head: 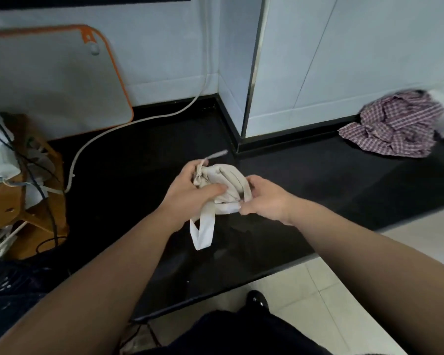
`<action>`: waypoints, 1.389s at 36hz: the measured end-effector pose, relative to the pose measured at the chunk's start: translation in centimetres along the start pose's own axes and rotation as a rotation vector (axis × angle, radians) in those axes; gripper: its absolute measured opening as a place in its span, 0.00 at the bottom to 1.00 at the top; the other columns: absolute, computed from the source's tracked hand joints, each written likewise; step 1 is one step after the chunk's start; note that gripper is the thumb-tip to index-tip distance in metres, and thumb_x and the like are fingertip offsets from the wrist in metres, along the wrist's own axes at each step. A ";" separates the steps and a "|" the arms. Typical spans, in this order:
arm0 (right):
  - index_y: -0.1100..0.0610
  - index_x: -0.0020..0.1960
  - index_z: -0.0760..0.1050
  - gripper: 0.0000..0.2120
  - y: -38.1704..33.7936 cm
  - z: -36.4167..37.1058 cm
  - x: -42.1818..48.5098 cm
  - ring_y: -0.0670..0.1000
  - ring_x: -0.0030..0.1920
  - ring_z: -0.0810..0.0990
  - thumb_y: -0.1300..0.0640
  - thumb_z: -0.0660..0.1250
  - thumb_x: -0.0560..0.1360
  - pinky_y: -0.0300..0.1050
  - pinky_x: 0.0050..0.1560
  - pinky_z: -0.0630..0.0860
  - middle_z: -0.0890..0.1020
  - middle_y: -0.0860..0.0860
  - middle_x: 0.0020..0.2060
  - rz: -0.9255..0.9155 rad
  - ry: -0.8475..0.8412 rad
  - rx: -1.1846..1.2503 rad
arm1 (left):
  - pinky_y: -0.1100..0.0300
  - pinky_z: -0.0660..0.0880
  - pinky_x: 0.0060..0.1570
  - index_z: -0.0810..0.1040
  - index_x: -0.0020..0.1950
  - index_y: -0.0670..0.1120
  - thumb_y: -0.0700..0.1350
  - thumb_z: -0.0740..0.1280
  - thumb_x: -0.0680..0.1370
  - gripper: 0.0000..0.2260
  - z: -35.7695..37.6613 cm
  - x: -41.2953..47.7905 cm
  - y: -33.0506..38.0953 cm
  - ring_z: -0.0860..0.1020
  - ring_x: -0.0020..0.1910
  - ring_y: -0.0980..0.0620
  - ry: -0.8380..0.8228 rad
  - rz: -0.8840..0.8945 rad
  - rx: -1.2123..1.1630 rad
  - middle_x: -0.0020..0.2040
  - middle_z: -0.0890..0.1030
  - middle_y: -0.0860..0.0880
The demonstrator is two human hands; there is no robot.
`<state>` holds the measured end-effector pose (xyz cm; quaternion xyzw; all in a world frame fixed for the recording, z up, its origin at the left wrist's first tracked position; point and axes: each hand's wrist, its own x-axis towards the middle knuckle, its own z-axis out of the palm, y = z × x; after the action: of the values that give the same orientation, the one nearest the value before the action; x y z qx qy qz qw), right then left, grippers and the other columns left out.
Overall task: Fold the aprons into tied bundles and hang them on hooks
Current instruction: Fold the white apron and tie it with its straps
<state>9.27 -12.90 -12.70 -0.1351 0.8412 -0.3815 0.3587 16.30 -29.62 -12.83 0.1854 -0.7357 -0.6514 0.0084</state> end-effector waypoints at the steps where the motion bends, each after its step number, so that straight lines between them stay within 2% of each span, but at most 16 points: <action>1: 0.56 0.61 0.71 0.22 0.0 -0.3 -0.2 0.52 0.53 0.78 0.62 0.72 0.68 0.49 0.56 0.76 0.79 0.52 0.51 0.020 0.026 -0.058 | 0.59 0.78 0.53 0.73 0.62 0.52 0.41 0.75 0.70 0.23 0.0 0.4 0.4 0.81 0.51 0.56 0.024 -0.015 -0.068 0.52 0.81 0.53; 6: 0.56 0.43 0.77 0.01 1.3 -2.8 -1.7 0.51 0.39 0.77 0.60 0.68 0.74 0.43 0.40 0.73 0.78 0.51 0.36 0.038 0.361 -0.079 | 0.50 0.77 0.57 0.69 0.64 0.49 0.48 0.76 0.68 0.27 0.1 2.6 0.7 0.81 0.53 0.50 0.166 -0.095 -0.144 0.56 0.79 0.49; 9: 0.53 0.37 0.72 0.08 2.0 -4.2 -1.9 0.48 0.35 0.75 0.59 0.67 0.75 0.40 0.33 0.68 0.76 0.49 0.33 0.016 0.572 -0.001 | 0.48 0.76 0.58 0.60 0.70 0.46 0.51 0.74 0.69 0.35 0.6 2.6 0.3 0.75 0.59 0.46 0.297 -0.240 0.223 0.65 0.70 0.45; 11: 0.51 0.37 0.72 0.09 2.0 -5.0 -2.3 0.47 0.35 0.74 0.59 0.66 0.75 0.39 0.33 0.67 0.76 0.48 0.34 -0.041 0.577 0.022 | 0.47 0.69 0.65 0.51 0.75 0.45 0.50 0.74 0.69 0.43 1.9 1.5 0.2 0.64 0.68 0.41 0.311 -0.328 0.557 0.72 0.58 0.42; 13: 0.51 0.39 0.73 0.08 1.5 -5.2 -2.4 0.46 0.38 0.74 0.59 0.65 0.76 0.37 0.35 0.68 0.77 0.47 0.36 -0.106 0.519 -0.010 | 0.46 0.63 0.70 0.44 0.77 0.47 0.49 0.74 0.70 0.47 2.8 0.8 0.1 0.56 0.73 0.41 0.230 -0.249 0.694 0.75 0.51 0.43; 17: 0.51 0.47 0.74 0.02 1.2 -5.9 -3.0 0.44 0.43 0.74 0.58 0.65 0.76 0.35 0.39 0.68 0.76 0.45 0.42 -0.212 0.426 -0.041 | 0.51 0.60 0.72 0.52 0.79 0.49 0.52 0.73 0.72 0.42 5.6 0.8 1.0 0.57 0.75 0.47 -0.050 0.117 0.753 0.76 0.60 0.48; 20: 0.50 0.49 0.73 0.03 1.4 -6.8 -3.7 0.41 0.42 0.73 0.56 0.65 0.77 0.32 0.39 0.66 0.75 0.42 0.42 -0.281 0.372 -0.061 | 0.51 0.70 0.63 0.64 0.73 0.52 0.55 0.71 0.72 0.32 8.0 1.2 2.3 0.71 0.64 0.48 -0.188 0.220 0.832 0.63 0.75 0.50; 23: 0.50 0.49 0.73 0.03 2.5 -8.7 -4.3 0.41 0.41 0.73 0.56 0.64 0.77 0.34 0.39 0.67 0.75 0.43 0.40 -0.282 0.373 -0.049 | 0.65 0.70 0.38 0.78 0.50 0.48 0.48 0.68 0.77 0.06 10.3 1.2 4.0 0.75 0.39 0.55 -0.123 0.246 0.673 0.37 0.76 0.55; 26: 0.50 0.38 0.72 0.10 3.6 -11.2 -4.5 0.48 0.36 0.72 0.59 0.62 0.77 0.44 0.44 0.73 0.73 0.46 0.34 -0.213 0.387 0.060 | 0.65 0.71 0.39 0.79 0.42 0.48 0.44 0.68 0.78 0.05 11.8 1.2 6.2 0.75 0.34 0.59 -0.008 0.249 0.348 0.32 0.76 0.55; 28: 0.52 0.30 0.66 0.16 4.3 -13.3 -4.7 0.49 0.33 0.67 0.63 0.58 0.75 0.48 0.42 0.70 0.68 0.48 0.28 -0.191 0.423 0.129 | 0.59 0.75 0.46 0.77 0.41 0.47 0.42 0.66 0.79 0.07 12.7 1.4 8.1 0.79 0.36 0.56 0.047 0.210 0.153 0.32 0.77 0.53; 30: 0.53 0.30 0.62 0.16 4.8 -15.4 -4.8 0.49 0.31 0.63 0.65 0.56 0.74 0.46 0.40 0.65 0.64 0.49 0.27 -0.175 0.455 0.235 | 0.54 0.75 0.46 0.75 0.40 0.46 0.40 0.64 0.80 0.08 13.0 1.8 9.5 0.77 0.32 0.55 0.121 0.179 0.037 0.30 0.74 0.52; 34: 0.55 0.33 0.64 0.13 4.6 -20.1 -5.5 0.50 0.33 0.66 0.64 0.58 0.75 0.46 0.40 0.66 0.66 0.52 0.29 -0.168 0.512 0.467 | 0.55 0.75 0.42 0.75 0.41 0.45 0.39 0.64 0.79 0.07 13.5 2.5 11.6 0.71 0.26 0.56 0.284 0.122 -0.142 0.27 0.70 0.52; 38: 0.58 0.35 0.68 0.12 3.1 -24.4 -7.0 0.50 0.28 0.64 0.62 0.58 0.78 0.46 0.40 0.72 0.65 0.52 0.27 -0.188 0.495 0.764 | 0.56 0.75 0.44 0.75 0.42 0.45 0.41 0.66 0.78 0.05 15.3 2.9 14.2 0.70 0.28 0.54 0.268 0.136 -0.193 0.31 0.69 0.50; 41: 0.56 0.34 0.66 0.14 1.8 -26.9 -8.0 0.51 0.26 0.64 0.58 0.58 0.78 0.46 0.38 0.77 0.63 0.51 0.26 -0.224 0.459 0.751 | 0.55 0.75 0.45 0.75 0.40 0.46 0.44 0.67 0.77 0.06 17.4 3.2 16.6 0.70 0.31 0.53 0.224 0.176 -0.181 0.34 0.69 0.50; 45: 0.56 0.32 0.65 0.15 -0.4 -29.6 -9.1 0.51 0.26 0.64 0.58 0.59 0.78 0.44 0.34 0.75 0.63 0.50 0.25 -0.290 0.474 0.740 | 0.59 0.74 0.40 0.77 0.44 0.45 0.47 0.66 0.78 0.07 19.3 3.5 20.4 0.68 0.30 0.54 0.221 0.216 -0.215 0.33 0.67 0.51; 50: 0.55 0.32 0.62 0.15 -2.3 -32.0 -10.5 0.51 0.27 0.62 0.58 0.58 0.77 0.42 0.28 0.63 0.61 0.51 0.25 -0.374 0.439 0.679 | 0.61 0.64 0.31 0.77 0.44 0.45 0.46 0.62 0.80 0.08 20.1 3.6 25.2 0.61 0.26 0.55 0.238 0.251 -0.325 0.27 0.64 0.54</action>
<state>-6.01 8.27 8.73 -0.0751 0.6858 -0.7139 0.1204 1.21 -9.34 7.53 0.1642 -0.6323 -0.7287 0.2058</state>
